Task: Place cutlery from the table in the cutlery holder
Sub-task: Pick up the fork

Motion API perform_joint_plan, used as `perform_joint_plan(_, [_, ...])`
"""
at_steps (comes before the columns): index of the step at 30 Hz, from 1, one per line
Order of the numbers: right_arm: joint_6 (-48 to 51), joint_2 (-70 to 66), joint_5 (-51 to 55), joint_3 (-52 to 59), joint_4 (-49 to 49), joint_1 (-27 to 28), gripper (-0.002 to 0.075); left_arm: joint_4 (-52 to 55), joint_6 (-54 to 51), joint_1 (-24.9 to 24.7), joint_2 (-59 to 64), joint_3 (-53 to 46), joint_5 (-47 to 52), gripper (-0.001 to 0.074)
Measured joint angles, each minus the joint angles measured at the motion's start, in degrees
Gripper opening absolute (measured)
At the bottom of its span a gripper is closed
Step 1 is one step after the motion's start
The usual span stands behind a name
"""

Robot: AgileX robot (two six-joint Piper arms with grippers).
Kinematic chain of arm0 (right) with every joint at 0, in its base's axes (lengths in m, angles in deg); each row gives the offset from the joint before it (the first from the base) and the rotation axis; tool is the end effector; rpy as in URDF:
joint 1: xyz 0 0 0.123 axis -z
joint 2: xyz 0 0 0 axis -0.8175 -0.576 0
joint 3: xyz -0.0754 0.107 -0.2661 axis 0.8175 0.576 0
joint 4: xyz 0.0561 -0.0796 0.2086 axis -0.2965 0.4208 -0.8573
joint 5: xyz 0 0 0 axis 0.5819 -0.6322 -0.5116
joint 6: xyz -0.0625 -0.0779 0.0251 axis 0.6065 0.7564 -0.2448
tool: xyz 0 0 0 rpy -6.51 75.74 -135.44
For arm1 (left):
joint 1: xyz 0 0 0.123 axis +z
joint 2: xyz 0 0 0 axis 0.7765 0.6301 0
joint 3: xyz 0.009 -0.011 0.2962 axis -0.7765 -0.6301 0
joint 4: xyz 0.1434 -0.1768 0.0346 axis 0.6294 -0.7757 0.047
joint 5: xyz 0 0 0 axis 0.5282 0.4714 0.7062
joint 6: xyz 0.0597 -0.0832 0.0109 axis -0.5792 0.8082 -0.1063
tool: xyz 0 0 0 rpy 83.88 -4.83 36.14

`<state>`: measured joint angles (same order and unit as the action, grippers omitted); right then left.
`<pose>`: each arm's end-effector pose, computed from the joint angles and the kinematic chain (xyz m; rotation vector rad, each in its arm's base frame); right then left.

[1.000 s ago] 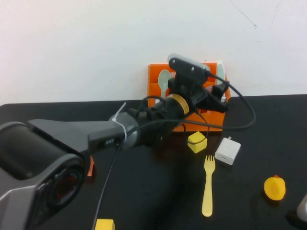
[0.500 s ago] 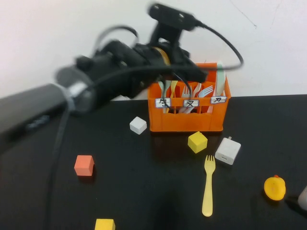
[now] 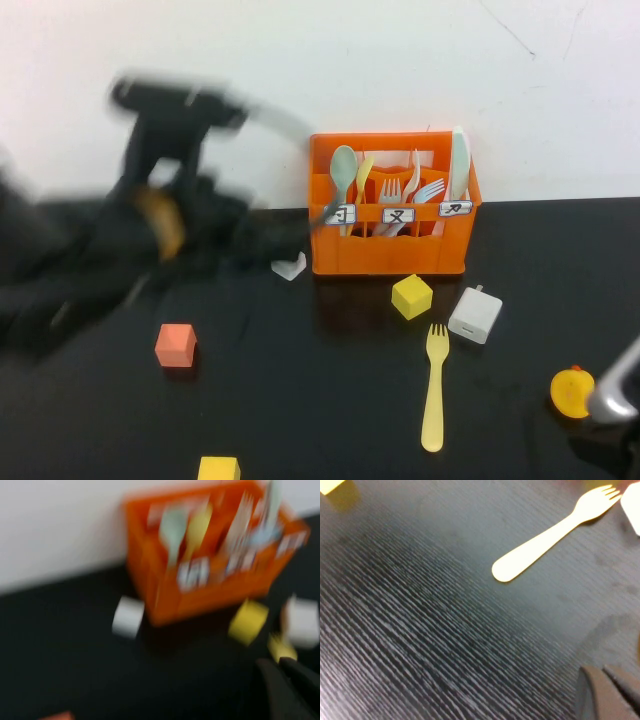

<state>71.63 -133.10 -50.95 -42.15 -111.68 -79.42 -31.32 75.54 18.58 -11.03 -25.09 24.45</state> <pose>0.1476 0.0847 0.2232 -0.8775 2.2572 0.2624 0.2366 -0.1402 0.3426 0.3091 2.1026 -0.3910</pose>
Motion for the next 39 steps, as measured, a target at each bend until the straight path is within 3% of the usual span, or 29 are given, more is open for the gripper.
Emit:
perform_joint_plan(9, [1.6,-16.6,4.3,-10.3,-1.0,-0.5,-0.0002,4.6,1.8,0.3,-18.4,-19.9,6.6,0.0000])
perform_joint_plan(14, [2.9,-26.0,4.8,-16.0,-1.2,-5.4,-0.0002,5.3,4.2,0.3,-26.9,-23.7,13.4,0.0000])
perform_joint_plan(22, [1.1,-39.5,3.7,-26.6,-1.4,-11.7,-0.0002,7.4,4.7,0.3,-35.5,-24.0,33.1,-0.0001])
perform_joint_plan(28, [-7.7,-46.0,4.2,-34.2,-0.1,-11.7,-0.0002,7.6,6.9,0.3,-38.1,-24.5,33.3,-0.0001])
perform_joint_plan(33, [-24.6,-48.0,6.9,-38.6,13.6,-11.9,0.0008,9.6,13.0,0.3,-38.6,-28.3,25.8,-0.0001])
perform_joint_plan(37, [-38.0,-48.4,12.7,-41.1,28.1,-11.9,0.0089,11.9,21.3,0.3,-38.6,-31.0,24.2,-0.0001])
perform_joint_plan(39, [-43.8,-48.4,15.0,-41.9,32.6,-11.9,0.0165,12.2,23.6,0.3,-38.6,-31.2,23.9,-0.0001])
